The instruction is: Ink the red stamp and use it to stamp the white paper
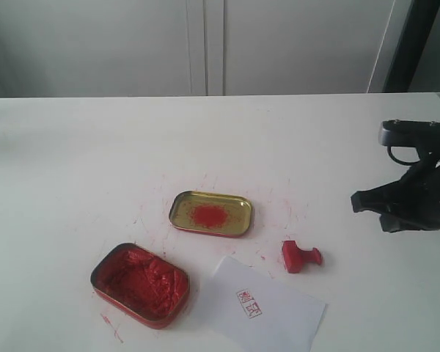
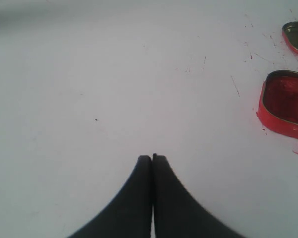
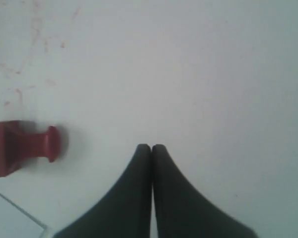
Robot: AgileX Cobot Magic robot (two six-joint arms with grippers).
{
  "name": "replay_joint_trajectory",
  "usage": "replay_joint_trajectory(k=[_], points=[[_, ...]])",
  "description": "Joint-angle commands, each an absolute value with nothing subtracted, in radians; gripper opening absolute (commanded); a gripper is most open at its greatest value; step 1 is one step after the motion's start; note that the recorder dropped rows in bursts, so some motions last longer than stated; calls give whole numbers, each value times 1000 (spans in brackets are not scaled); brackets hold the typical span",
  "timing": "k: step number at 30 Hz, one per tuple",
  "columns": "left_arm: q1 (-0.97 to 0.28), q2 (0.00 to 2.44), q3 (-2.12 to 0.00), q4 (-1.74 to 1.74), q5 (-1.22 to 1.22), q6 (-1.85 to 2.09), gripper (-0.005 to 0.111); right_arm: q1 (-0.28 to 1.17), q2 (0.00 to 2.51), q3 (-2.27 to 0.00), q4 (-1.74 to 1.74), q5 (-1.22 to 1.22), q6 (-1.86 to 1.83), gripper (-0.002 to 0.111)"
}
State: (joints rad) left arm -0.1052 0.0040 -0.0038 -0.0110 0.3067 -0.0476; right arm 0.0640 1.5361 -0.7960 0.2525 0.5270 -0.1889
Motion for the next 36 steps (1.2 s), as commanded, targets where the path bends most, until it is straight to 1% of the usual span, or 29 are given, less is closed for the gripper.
replay_joint_trajectory(k=[1,4,17,31,36], points=[[-103,0,0,-26,306,-48,0,57,1517,-805,53,568,6,0],[-103,0,0,-26,306,-48,0,57,1504,-805,-5,577,65,0],[-103,0,0,-26,306,-48,0,57,1380,-792,0,634,66,0],[-103,0,0,-26,306,-48,0,57,1104,-710,0,671,66,0],[-103,0,0,-26,306,-48,0,57,936,-662,0,691,66,0]])
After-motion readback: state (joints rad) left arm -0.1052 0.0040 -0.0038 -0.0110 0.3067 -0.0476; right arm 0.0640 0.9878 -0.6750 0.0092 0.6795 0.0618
